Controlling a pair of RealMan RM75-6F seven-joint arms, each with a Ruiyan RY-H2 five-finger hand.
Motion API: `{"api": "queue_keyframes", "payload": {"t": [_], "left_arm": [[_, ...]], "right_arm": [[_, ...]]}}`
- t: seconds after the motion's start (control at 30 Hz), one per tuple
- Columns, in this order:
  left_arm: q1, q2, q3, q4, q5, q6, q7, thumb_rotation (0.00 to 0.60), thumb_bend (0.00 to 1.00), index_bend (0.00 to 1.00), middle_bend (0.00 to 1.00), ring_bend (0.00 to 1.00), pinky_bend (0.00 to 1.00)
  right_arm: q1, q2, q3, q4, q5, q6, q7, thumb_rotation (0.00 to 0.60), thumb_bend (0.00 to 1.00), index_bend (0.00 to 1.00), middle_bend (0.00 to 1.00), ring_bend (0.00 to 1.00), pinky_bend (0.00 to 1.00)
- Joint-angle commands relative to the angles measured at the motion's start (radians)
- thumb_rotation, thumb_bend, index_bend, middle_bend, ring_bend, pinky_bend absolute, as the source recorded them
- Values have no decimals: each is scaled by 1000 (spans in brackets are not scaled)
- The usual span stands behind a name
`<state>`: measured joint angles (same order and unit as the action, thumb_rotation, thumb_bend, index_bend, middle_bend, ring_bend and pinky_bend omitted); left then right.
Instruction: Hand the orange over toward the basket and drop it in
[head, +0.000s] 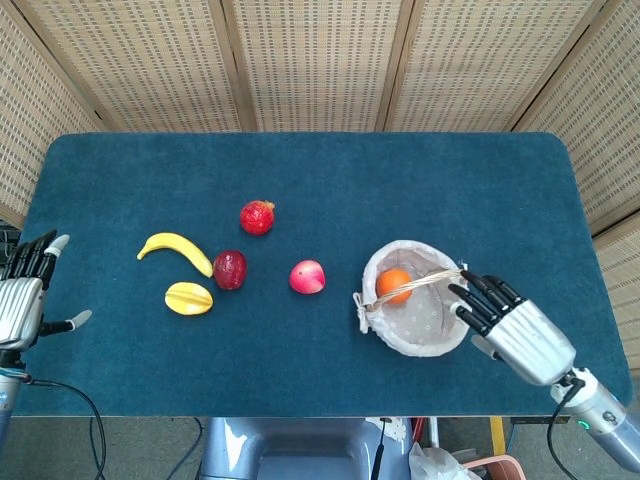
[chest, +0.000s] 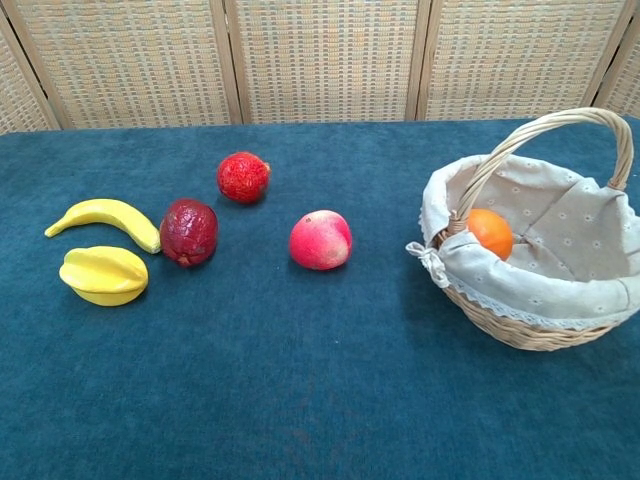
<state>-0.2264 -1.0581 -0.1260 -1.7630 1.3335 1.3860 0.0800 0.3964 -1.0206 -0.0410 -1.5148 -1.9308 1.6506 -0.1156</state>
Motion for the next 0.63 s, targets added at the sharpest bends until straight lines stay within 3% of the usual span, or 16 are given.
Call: {"api": "queue_keyframes", "payload": {"t": [0.03, 0.3, 0.63], "left_arm": [[12, -4, 9, -2, 14, 21, 18, 600, 0, 0, 0, 0, 0], [41, -21, 33, 5, 52, 65, 43, 600, 0, 0, 0, 0, 0], [59, -31, 55, 26, 104, 86, 2, 600, 0, 0, 0, 0, 0]], "right_arm": [[-85, 70, -17, -134, 199, -87, 27, 600, 0, 24, 3, 0, 32], [-163, 30, 4, -134, 386, -113, 110, 600, 0, 0, 0, 0, 0], [-216, -55, 43, -73, 445, -80, 66, 600, 0, 0, 0, 0, 0]]}}
